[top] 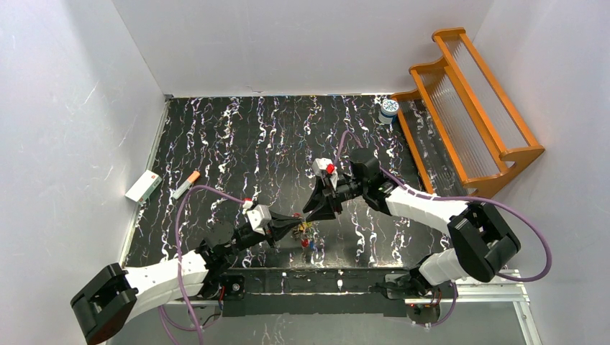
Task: Put the keys on the keyring
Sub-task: Adjust the key on the keyring.
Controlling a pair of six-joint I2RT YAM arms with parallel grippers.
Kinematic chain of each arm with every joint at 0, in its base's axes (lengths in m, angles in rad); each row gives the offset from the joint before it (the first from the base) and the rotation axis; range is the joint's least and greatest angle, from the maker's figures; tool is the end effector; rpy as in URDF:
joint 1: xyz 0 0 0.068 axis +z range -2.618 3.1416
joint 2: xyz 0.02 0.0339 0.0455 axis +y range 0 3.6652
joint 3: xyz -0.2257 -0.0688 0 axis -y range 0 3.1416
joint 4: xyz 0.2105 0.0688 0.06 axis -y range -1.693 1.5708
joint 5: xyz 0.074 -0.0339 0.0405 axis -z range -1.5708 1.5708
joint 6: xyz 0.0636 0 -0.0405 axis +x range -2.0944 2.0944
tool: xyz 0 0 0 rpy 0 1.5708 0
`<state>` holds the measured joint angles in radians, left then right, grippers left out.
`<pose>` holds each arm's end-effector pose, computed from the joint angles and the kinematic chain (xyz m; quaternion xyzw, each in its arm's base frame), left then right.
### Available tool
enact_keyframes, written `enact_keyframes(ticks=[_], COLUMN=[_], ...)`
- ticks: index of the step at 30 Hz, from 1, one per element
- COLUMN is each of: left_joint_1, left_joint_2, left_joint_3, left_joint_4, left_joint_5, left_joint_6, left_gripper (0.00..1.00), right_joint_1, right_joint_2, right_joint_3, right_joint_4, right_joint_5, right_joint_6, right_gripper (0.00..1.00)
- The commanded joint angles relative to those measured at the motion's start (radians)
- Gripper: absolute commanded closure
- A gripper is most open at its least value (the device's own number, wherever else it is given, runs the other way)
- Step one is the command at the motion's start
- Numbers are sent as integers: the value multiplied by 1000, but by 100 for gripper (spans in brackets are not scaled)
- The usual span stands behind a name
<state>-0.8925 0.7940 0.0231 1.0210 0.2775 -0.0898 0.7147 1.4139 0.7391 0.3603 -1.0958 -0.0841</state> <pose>0.1029 -0.1554 0.2043 0.3379 0.5166 -0.4437 0.6497 0.1779 0.2293 0.2199 -0.5506 0.5173 0.5562 0.3462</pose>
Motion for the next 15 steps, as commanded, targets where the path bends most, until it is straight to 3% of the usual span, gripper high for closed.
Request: enact_keyframes(ticks=[1,7,9,15], left_joint_1=[-1,-2,-2,-3], left_joint_2=[1,8,8,15], left_joint_3=[5,8,9,9], left_joint_4=[69,72,72,73], left_joint_5=[6,10,12,9], left_joint_6=[-1,-2,-2,-2], left_gripper=[100,100,100,100], right_joint_1=[6,13,14,19], right_joint_2=[9,26,33,48], right_joint_3=[-14,-17,-15,-3], right_joint_4=[75,96,106,122], right_joint_5=[-42,-41,-44,-64], right_joint_6=[13,17,25,48], right_gripper=[56,59,65,99])
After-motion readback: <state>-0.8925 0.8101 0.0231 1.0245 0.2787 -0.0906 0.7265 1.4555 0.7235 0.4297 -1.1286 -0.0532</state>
